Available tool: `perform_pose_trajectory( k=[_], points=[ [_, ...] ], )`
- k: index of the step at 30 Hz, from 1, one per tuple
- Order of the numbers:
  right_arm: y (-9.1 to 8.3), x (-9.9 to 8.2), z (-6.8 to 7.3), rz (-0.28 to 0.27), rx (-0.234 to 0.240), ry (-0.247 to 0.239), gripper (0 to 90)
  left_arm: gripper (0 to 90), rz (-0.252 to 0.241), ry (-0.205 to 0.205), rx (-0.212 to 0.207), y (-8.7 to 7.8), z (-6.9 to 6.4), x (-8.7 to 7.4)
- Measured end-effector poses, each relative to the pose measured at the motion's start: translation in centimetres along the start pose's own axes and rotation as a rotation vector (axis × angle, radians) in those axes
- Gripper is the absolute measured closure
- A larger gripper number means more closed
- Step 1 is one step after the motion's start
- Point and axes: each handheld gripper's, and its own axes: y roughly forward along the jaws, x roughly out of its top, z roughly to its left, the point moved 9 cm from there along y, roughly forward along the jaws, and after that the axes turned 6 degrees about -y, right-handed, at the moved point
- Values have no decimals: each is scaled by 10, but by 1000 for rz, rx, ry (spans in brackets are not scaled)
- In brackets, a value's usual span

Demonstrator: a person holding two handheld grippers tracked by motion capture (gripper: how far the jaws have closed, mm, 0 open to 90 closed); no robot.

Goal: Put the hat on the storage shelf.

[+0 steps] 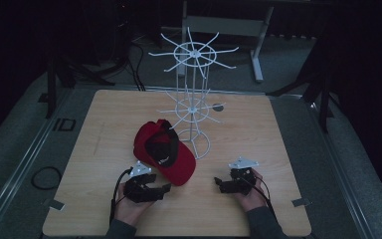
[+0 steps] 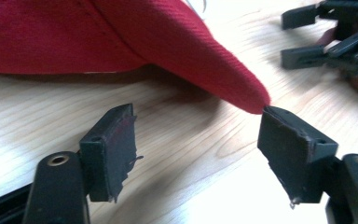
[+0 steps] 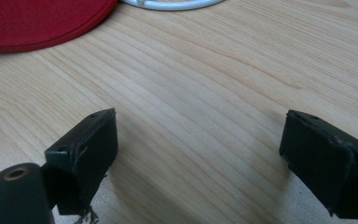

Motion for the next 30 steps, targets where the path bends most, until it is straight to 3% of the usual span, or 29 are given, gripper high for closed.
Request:
perform_pose_trajectory(
  k=[5, 8, 10, 11, 14, 19, 24, 25, 30],
  points=[
    [0, 0, 0, 0, 0, 0, 112, 256, 24, -20, -28, 12, -8, -1],
    [0, 0, 0, 0, 0, 0, 112, 268, 42, -31, -22, 23, -11, -2],
    [0, 0, 0, 0, 0, 0, 112, 345, 43, -42, -24, 25, -10, -2],
    [0, 0, 0, -1, 0, 1, 112, 405, 40, -70, -55, 26, -10, -1],
    [0, 0, 0, -1, 0, 0, 112, 537, 20, -84, -67, 24, -10, 1],
    [0, 0, 0, 0, 0, 0, 112, 623, -1, -84, -32, 11, 2, 4],
    [0, 0, 0, 0, 0, 0, 112, 698, -30, -120, 23, -1, 19, 7],
    [0, 0, 0, -1, 0, 0, 112, 700, -31, -146, 28, -3, 25, 9],
    [0, 0, 0, 0, 0, 0, 112, 587, -25, -145, 40, 4, 26, 16]
  ],
)
